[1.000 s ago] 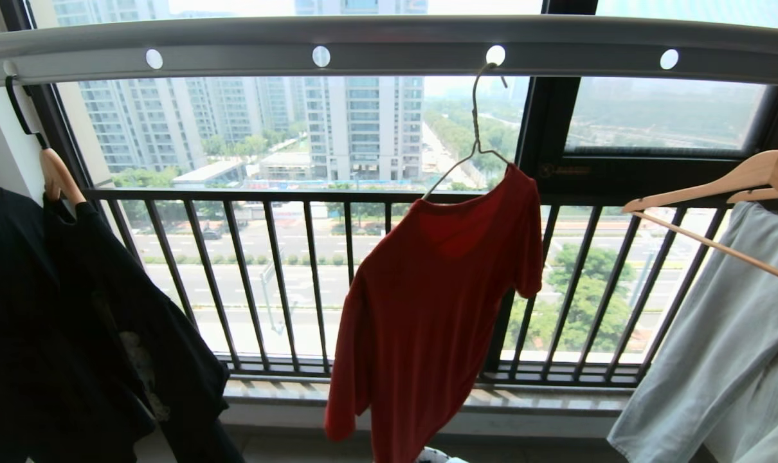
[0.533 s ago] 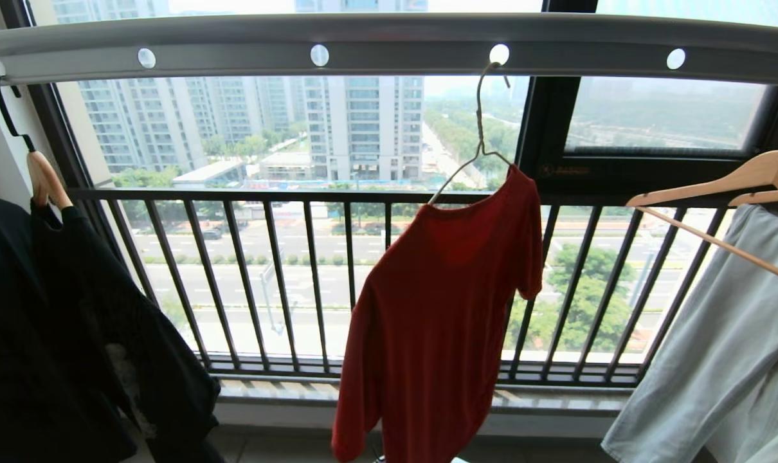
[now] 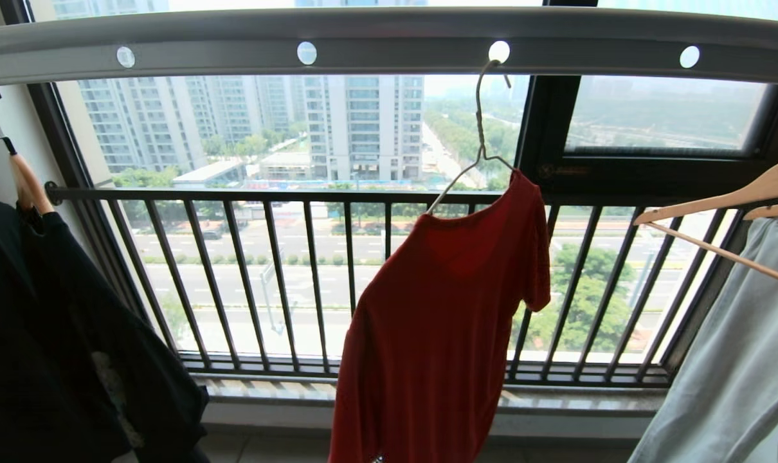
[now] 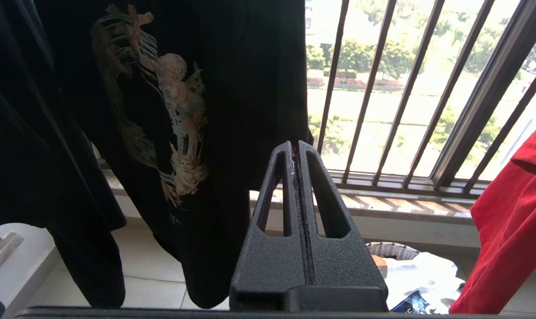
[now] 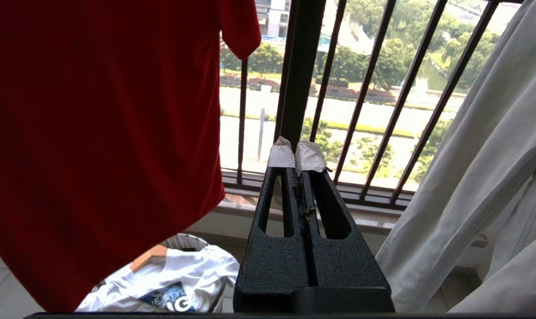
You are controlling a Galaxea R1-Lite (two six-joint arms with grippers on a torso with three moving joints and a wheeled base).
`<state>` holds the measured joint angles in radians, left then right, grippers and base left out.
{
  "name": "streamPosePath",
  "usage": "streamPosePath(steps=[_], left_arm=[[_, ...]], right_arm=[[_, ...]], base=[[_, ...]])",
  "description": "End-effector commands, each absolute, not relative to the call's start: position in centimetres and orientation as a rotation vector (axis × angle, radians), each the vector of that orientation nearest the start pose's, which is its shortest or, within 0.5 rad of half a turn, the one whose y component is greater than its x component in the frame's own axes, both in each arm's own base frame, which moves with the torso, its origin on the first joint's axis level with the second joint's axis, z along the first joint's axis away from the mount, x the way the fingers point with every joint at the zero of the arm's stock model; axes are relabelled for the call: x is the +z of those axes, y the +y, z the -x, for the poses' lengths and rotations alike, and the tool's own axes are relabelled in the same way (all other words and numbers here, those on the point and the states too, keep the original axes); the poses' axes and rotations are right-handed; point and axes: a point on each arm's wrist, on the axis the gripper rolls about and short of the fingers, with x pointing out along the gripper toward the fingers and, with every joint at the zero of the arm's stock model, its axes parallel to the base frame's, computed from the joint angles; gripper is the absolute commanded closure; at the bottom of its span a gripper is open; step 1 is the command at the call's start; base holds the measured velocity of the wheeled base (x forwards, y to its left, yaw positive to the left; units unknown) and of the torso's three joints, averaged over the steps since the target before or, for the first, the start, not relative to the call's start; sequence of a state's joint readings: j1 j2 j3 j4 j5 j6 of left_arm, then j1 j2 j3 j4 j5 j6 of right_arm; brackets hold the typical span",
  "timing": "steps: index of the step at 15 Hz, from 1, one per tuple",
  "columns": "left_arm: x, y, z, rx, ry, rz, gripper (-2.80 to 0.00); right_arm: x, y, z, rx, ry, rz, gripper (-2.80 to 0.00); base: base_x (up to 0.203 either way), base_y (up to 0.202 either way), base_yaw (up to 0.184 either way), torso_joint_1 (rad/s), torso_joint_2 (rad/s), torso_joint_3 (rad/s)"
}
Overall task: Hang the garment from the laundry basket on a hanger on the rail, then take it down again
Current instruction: Take the clothes off the clothes rack
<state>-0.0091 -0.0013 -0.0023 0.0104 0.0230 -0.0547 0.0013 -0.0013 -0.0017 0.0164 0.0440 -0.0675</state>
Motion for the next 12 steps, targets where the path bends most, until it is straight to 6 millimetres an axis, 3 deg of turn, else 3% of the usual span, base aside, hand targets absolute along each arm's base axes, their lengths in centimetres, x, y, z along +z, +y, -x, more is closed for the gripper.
streamPosePath(steps=[1,12], left_arm=[[7.52,0.07,2.3,0.014,0.007,0.055,0.0],[7.48,0.07,2.29,0.014,0.009,0.055,0.0]], right_arm=[[7.45,0.09,2.29,0.042,0.011,0.06,0.0],[7.43,0.09,2.29,0.042,0.013,0.058,0.0]], base=[[0.0,0.0,0.0,0.0,0.0,0.0],[0.0,0.0,0.0,0.0,0.0,0.0]])
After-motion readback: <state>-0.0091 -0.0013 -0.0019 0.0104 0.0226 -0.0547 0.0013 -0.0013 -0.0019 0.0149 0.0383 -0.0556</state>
